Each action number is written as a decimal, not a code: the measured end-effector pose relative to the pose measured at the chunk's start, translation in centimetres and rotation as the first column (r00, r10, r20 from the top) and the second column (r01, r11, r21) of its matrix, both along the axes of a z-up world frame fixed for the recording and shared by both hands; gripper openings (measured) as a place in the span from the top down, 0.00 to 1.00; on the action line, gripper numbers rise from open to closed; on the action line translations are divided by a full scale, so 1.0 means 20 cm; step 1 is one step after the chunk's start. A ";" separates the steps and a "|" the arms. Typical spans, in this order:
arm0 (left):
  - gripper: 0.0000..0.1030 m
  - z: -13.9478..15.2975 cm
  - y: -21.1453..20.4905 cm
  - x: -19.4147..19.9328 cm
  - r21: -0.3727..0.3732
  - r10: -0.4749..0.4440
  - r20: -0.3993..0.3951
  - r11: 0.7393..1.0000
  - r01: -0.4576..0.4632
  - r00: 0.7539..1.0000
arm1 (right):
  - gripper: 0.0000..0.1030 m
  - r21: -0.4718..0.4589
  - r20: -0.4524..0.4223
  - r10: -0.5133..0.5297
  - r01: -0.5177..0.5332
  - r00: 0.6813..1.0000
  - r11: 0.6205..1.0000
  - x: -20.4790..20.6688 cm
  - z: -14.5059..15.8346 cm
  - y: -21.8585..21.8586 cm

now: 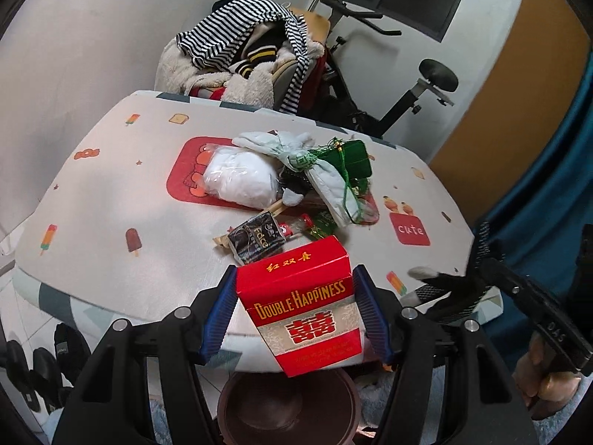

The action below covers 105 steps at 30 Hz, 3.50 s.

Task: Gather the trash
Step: 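Grasp the red Double Happiness box with the left tool while the right tool holds the glove, then lower both tools over the brown bin and release the box and glove, then grasp the small white toy with the right tool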

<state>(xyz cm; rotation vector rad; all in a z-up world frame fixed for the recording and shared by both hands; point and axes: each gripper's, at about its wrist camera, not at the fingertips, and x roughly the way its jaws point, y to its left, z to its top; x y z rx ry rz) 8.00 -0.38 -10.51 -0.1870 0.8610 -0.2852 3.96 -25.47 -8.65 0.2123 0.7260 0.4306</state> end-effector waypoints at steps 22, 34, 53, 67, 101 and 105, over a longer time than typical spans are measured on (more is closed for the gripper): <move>0.41 -0.01 0.10 -0.35 0.018 -0.003 0.009 1.000 0.003 1.000 | 0.90 -0.015 -0.331 0.074 -0.084 0.941 0.996 -0.18 -0.42 0.26; 0.41 -0.08 0.13 -0.40 -0.003 0.016 -0.032 1.000 -0.016 0.999 | 0.41 -0.050 -0.401 0.046 -0.072 0.915 0.996 -0.19 -0.50 0.30; 0.42 -0.24 -0.02 -0.37 0.028 -0.074 -0.138 0.997 0.078 0.988 | 0.06 -0.185 -0.219 -0.222 0.182 0.950 0.966 -0.22 -0.33 0.15; 0.13 -0.25 -0.01 -0.36 0.047 -0.029 -0.144 0.998 0.036 0.989 | 0.06 -0.181 -0.227 -0.221 0.181 0.949 0.967 -0.22 -0.35 0.15; 0.06 -0.25 0.19 -0.15 0.127 0.172 -0.031 0.978 -0.167 0.985 | 0.05 -0.157 -0.270 -0.208 0.170 0.940 0.973 0.04 -0.42 0.05; 0.06 -0.23 0.21 -0.08 0.126 0.183 -0.004 0.975 -0.182 0.983 | 0.06 -0.238 -0.226 -0.235 0.180 0.945 0.954 0.16 -0.36 0.01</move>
